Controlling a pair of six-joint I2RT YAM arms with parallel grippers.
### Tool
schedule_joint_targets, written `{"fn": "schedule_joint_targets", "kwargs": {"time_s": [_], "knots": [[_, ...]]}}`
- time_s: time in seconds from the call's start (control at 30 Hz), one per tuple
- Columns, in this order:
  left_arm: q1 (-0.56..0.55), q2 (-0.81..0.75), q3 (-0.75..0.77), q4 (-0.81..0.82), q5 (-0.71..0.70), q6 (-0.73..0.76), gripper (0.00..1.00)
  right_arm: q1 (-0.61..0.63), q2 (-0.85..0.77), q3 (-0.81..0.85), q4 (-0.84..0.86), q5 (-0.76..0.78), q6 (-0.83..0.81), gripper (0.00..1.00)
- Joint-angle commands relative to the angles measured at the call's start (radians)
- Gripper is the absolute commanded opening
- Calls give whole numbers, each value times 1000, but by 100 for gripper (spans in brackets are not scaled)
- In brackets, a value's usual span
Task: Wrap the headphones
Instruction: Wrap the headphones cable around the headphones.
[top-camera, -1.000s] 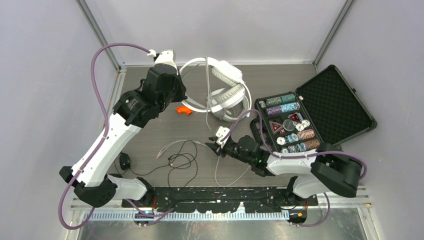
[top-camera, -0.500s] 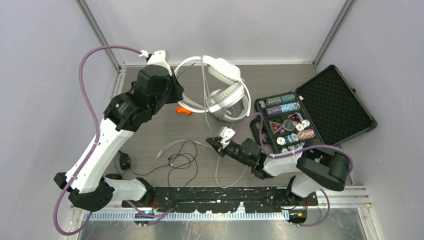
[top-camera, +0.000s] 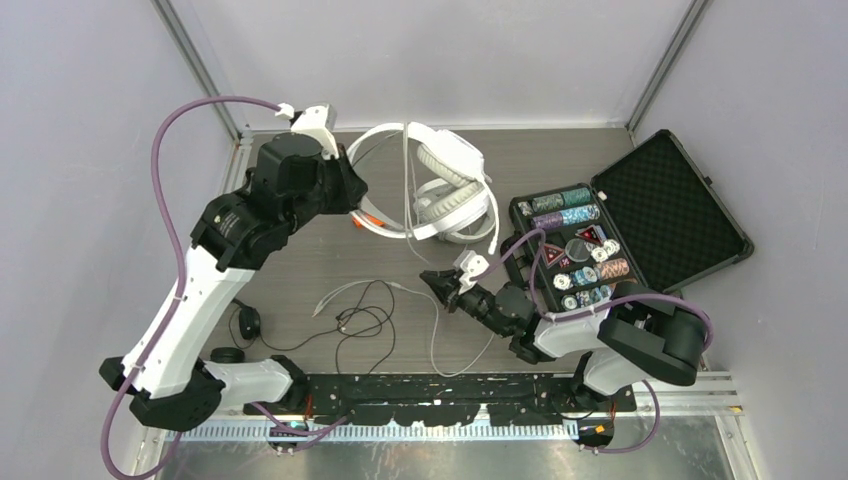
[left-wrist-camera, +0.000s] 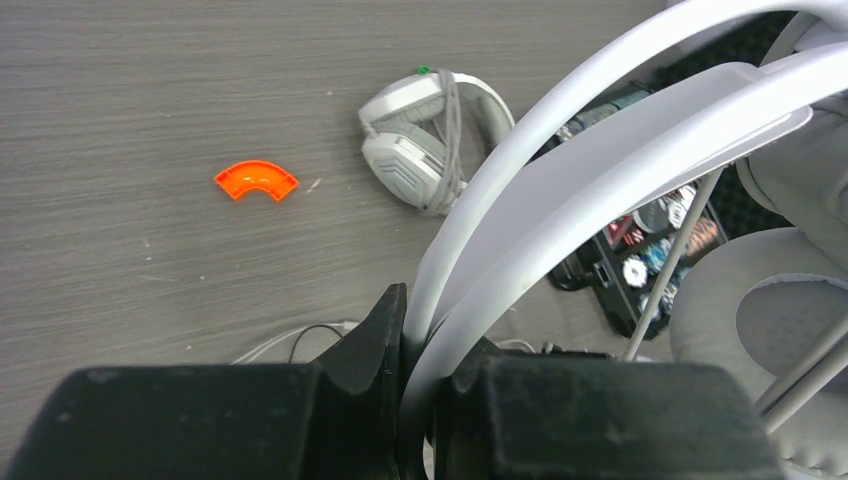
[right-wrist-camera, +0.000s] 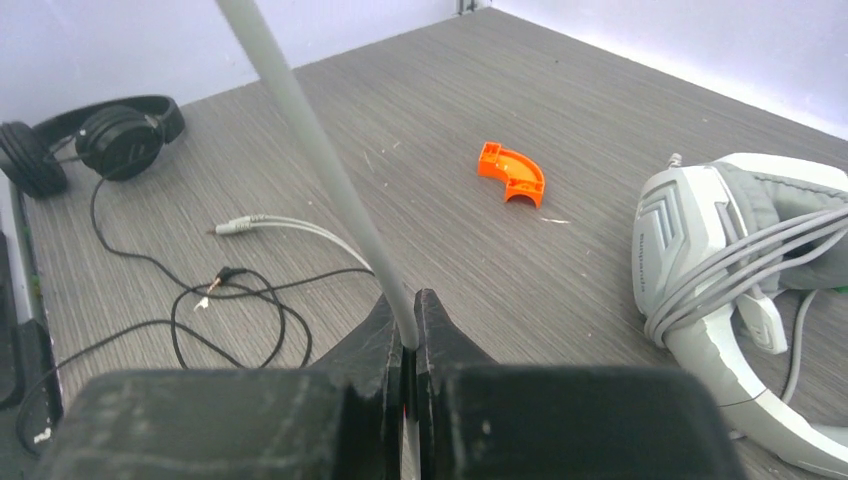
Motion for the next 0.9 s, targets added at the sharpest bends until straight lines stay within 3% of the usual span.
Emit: {"fn": "schedule_joint_targets", "kwargs": {"time_s": [0.0,0.2,0.43,0.6,0.87], "knots": [[8,-76,39,109,184,-9,0,-14,-37,-2,71,52,25,1],[9,-110,-7,122,431,33,0,-41,-106,-17,79,36,145,1],[9,-111,27,39,547,180,0,-55,-267,-8,-84,-58,245,1],[10,-66,110,-54,518,247,0,-65,-343,-26,-156,-34,274,1],[10,-89,90,30,449,194,0,-101,-419,-49,-216,-20,313,1]]}}
